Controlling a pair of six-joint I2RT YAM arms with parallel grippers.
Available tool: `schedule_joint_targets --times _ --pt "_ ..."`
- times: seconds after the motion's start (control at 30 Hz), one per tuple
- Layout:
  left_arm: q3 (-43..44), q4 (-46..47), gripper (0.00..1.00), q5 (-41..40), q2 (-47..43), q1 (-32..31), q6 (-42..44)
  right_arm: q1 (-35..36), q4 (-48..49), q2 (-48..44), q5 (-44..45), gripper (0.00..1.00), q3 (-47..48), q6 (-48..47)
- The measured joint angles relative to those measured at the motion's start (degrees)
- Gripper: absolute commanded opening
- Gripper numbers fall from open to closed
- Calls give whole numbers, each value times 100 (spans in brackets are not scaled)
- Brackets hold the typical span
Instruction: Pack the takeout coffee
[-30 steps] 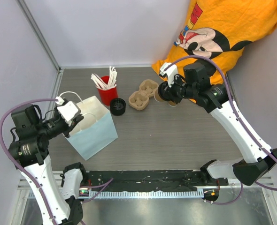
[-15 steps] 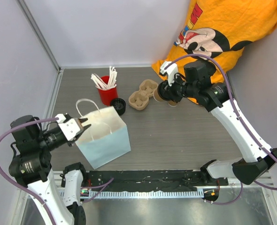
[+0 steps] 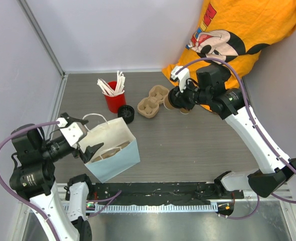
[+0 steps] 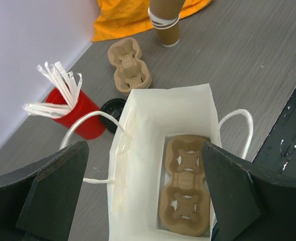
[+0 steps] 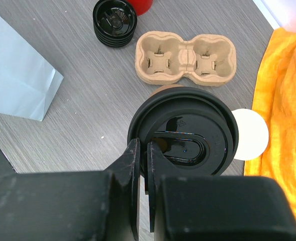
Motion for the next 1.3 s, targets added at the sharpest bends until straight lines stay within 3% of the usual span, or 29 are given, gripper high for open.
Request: schedule_joint_targets --times 0.23,0.5,0.63,1.03,1.3 --pt "85 463 100 -575 249 0 -501 0 -13 0 -2 1 0 -2" --pt "942 645 100 -691 1165 0 -487 0 -13 -4 2 1 0 -22" --pt "953 828 91 -632 1211 0 -426 0 -13 -4 2 1 0 -24" --pt "1606 208 82 -662 2448 0 1840 -22 -9 35 7 1 0 -24" --pt "1587 122 80 -887 2673 -195 2551 -74 -9 223 13 1 0 -20"
